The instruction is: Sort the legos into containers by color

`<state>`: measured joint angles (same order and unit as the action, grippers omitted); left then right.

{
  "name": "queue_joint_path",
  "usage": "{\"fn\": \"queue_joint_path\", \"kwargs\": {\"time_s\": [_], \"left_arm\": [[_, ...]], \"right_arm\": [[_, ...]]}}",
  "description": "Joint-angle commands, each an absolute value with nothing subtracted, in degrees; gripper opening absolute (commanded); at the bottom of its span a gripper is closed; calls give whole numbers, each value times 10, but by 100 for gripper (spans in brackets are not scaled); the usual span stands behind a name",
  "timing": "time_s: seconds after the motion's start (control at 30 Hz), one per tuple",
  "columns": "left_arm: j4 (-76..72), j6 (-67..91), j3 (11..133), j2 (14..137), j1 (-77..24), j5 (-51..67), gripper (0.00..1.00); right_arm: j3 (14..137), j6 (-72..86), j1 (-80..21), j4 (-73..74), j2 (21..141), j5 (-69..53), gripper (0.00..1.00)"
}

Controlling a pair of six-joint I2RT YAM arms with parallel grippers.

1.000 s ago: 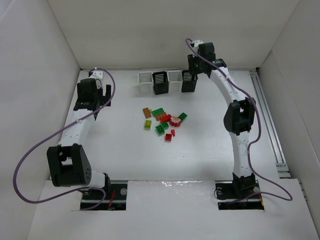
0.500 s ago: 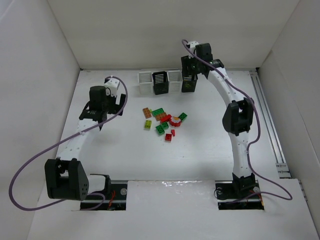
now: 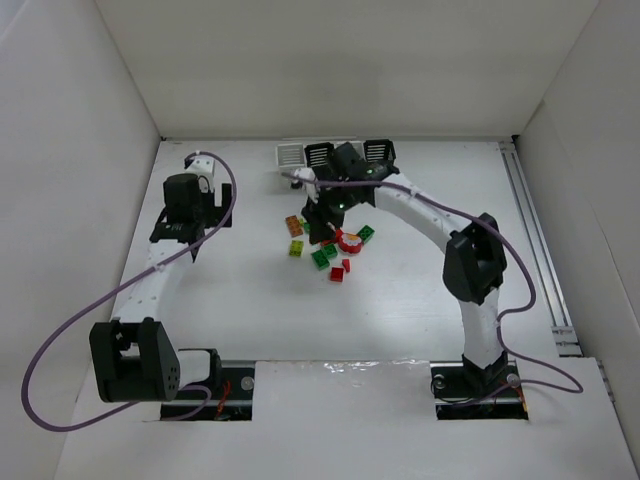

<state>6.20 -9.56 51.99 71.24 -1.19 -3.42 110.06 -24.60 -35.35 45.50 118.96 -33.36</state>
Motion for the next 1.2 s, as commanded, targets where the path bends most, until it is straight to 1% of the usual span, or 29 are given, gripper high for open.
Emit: {"fn": "queue_joint_path", "kwargs": {"time_s": [0.0, 0.07, 0.1, 0.17, 0.23, 0.3, 0.37, 0.43, 0.57, 0.7, 0.83, 0.93, 1.03, 1.07, 1.17], "left_arm": [[41, -75, 512, 691, -1, -66, 99], [41, -75, 505, 691, -1, -66, 99], [41, -80, 505, 691, 4, -66, 99], [41, -85, 499, 691, 4, -66, 99], [36, -85, 494, 686, 4, -66, 99], [36, -85, 494, 686, 4, -66, 99], [31, -85, 489, 686, 4, -66, 99], [31, -85, 489, 686, 4, -66, 99], [25, -85, 489, 691, 4, -66, 99], [25, -90, 489, 691, 4, -71, 99], [19, -91, 489, 691, 4, -66, 99], [19, -84, 475, 691, 4, -60, 99], [19, -84, 470, 691, 4, -55, 99], [19, -90, 470, 691, 4, -54, 99], [25, -90, 476, 698, 4, -54, 99]], "right_arm": [[1041, -382, -364, 457, 1133, -424, 63], [1009, -427, -375, 443, 1118, -471, 65], [989, -442, -381, 435, 1118, -471, 66], [989, -491, -392, 441, 1125, -466, 66], [1014, -529, -401, 463, 1160, -461, 68], [1040, -529, -407, 480, 1188, -461, 70], [1084, -529, -407, 492, 1225, -461, 77], [1115, -529, -412, 504, 1242, -467, 77], [1121, -529, -417, 504, 1263, -449, 77], [1127, -489, -417, 493, 1287, -439, 78], [1108, -411, -407, 424, 1287, -418, 81], [1101, -360, -401, 372, 1281, -396, 81], [1096, -341, -401, 340, 1281, -370, 81], [1096, -335, -401, 335, 1281, -364, 82], [1102, -330, -401, 342, 1296, -352, 82]]}}
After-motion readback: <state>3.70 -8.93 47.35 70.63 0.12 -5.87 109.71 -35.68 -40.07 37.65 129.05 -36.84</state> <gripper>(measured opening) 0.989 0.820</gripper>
